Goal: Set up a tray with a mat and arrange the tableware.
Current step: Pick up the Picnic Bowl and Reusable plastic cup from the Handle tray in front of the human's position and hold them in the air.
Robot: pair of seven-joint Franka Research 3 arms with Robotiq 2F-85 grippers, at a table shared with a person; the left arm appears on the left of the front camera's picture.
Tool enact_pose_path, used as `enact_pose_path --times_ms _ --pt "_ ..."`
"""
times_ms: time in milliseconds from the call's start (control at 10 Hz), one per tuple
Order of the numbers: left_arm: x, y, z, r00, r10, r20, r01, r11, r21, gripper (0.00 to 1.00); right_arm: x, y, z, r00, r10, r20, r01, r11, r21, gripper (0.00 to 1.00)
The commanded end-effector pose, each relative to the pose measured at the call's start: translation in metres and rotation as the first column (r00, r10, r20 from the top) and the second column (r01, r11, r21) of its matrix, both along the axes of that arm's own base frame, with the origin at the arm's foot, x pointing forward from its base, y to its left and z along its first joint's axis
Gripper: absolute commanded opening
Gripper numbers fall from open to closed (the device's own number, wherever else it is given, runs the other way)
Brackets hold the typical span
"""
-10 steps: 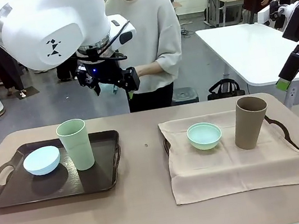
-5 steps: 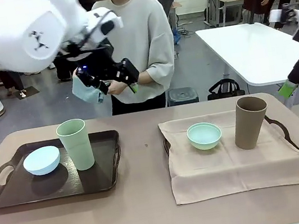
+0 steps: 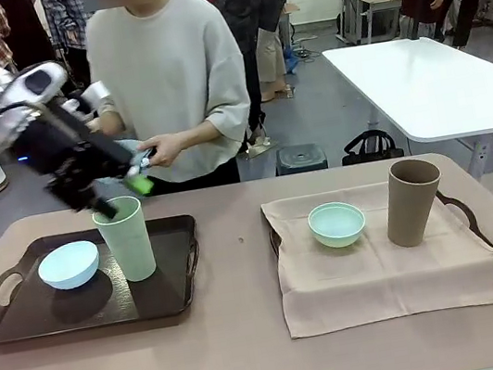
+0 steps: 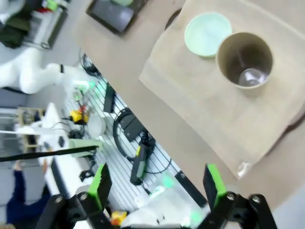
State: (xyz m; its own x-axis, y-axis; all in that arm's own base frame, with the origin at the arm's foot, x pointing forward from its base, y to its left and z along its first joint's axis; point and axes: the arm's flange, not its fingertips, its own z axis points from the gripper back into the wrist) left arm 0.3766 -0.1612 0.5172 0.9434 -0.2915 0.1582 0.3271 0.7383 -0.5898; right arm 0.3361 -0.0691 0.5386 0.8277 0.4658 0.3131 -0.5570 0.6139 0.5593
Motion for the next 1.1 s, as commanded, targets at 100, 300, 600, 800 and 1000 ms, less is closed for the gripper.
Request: enact_pose_path --times_ms 100,300,600,800,1000 --pt "-0.029 0.081 0.003 0.979 0.172 -0.110 -0.175 0.984 -0.021 1.00 -0.001 -0.030 -0.001 0.992 -0.101 -0.080 0.114 0.978 0.177 1.00" --pt "-0.036 0.127 -0.019 0.955 0.264 -0.134 -0.281 0.951 -0.131 1.00 -0.007 -0.065 -0.011 0.973 -0.186 -0.134 0.218 0.930 0.294 1.00" --pt "-0.066 0.185 -0.033 0.939 0.339 -0.057 -0.336 0.870 -0.362 1.00 -0.033 -0.118 -0.032 0.952 -0.214 -0.217 0.289 0.858 0.424 1.00" --pt "-0.094 0.194 -0.023 0.914 0.400 0.066 -0.307 0.789 -0.533 1.00 -0.048 -0.133 -0.037 0.954 -0.213 -0.213 0.291 0.833 0.470 1.00" --pt "-0.059 0.212 -0.002 0.920 0.392 -0.028 -0.363 0.822 -0.439 1.00 -0.048 -0.126 -0.037 0.963 -0.225 -0.151 0.268 0.876 0.402 1.00"
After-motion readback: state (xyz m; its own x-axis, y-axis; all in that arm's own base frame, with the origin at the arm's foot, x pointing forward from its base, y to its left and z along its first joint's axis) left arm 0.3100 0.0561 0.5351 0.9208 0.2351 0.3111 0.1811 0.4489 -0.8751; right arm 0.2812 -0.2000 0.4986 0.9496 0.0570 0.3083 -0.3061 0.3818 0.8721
